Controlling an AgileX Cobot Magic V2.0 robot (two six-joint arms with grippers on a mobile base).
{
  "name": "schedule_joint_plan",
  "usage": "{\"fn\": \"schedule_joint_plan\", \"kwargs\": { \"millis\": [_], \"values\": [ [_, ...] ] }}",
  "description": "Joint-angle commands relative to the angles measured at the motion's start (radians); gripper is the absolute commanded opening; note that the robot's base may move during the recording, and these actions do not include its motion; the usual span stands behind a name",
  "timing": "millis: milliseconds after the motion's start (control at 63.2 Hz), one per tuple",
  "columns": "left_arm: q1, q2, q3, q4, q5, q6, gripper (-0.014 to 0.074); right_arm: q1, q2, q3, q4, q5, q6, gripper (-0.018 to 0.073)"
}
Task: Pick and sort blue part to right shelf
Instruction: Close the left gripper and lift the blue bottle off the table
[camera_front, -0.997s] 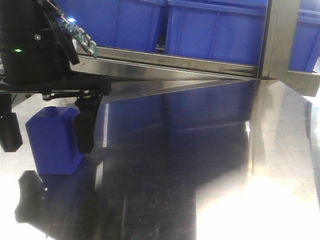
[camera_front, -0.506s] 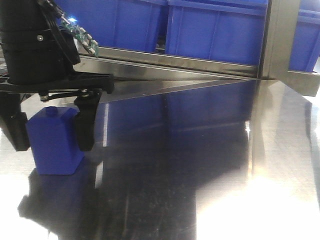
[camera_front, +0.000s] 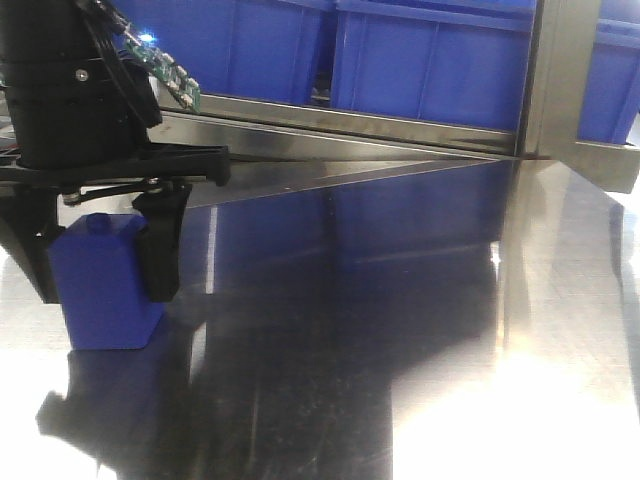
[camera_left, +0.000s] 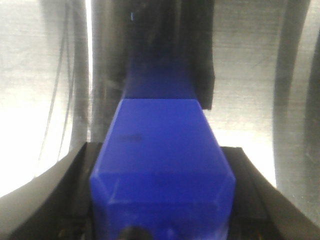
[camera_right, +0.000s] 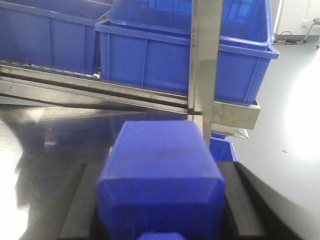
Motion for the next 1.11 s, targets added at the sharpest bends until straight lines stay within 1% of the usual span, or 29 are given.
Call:
{"fn": "schedule_joint_plan", "kwargs": {
  "millis": [0,190,269,348,364,396,538,712,759,902,965,1012,1092],
  "values": [
    [-0.004,-0.045,-0.019,-0.016,0.004,-0.008,0.0351,-0.008,0.010,-0.028,-0.015,-0.091,-0.006,0.0447],
    [-0.009,-0.083,-0.019,-0.020,0.006,-0.008,0.0314,-0.008,0.010,-0.028,-0.015,-0.091,-0.006,0.0447],
    [-0.012,-0.122,-0.019,-0.028,0.006,0.009,0.0302,-0.008,0.010,-0.028,-0.015,-0.091,-0.006,0.0447],
    [-0.013,-0.170,-0.013,-0.044,-0.014,0.081,0.0290,-0.008,0.010,-0.028,-0.015,-0.091,-0.006,0.0447],
    [-0.013,-0.190,-0.004,-0.048,-0.028,0.124,0.0287,-0.008,0.010,-0.028,-0.015,-0.091,-0.006,0.0447],
    [-0.013,-0.211,0.006,-0.050,-0.048,0.149,0.0281,-0.008,0.010,-0.028,-0.015,-0.091,-0.006,0.0447],
    [-0.013,-0.325,0.098,-0.051,-0.191,0.309,0.0280,-0.008,0.010,-0.028,-0.015,-0.091,-0.006,0.0447],
    [-0.010,-0.455,0.232,-0.057,-0.387,0.425,0.0280,-0.008,0.010,-0.028,-0.015,-0.091,-0.006,0.0447],
    [-0.010,-0.491,0.272,-0.072,-0.439,0.460,0.0280,-0.008,0.010,-0.028,-0.015,-0.091,-0.006,0.0447],
    [-0.010,-0.585,0.395,-0.168,-0.624,0.572,0.0281,-0.008,0.010,-0.028,-0.015,-0.091,-0.006,0.0447],
    [0.001,-0.627,0.443,-0.205,-0.696,0.625,0.0281,-0.008,0.010,-0.028,-0.015,-0.091,-0.006,0.0447],
    [0.010,-0.653,0.483,-0.210,-0.748,0.639,0.0281,-0.008,0.010,-0.028,-0.015,-0.091,-0.006,0.0447],
    [0.039,-0.699,0.536,-0.214,-0.807,0.639,0.0281,-0.008,0.010,-0.028,-0.015,-0.091,-0.006,0.0447]
  ]
}}
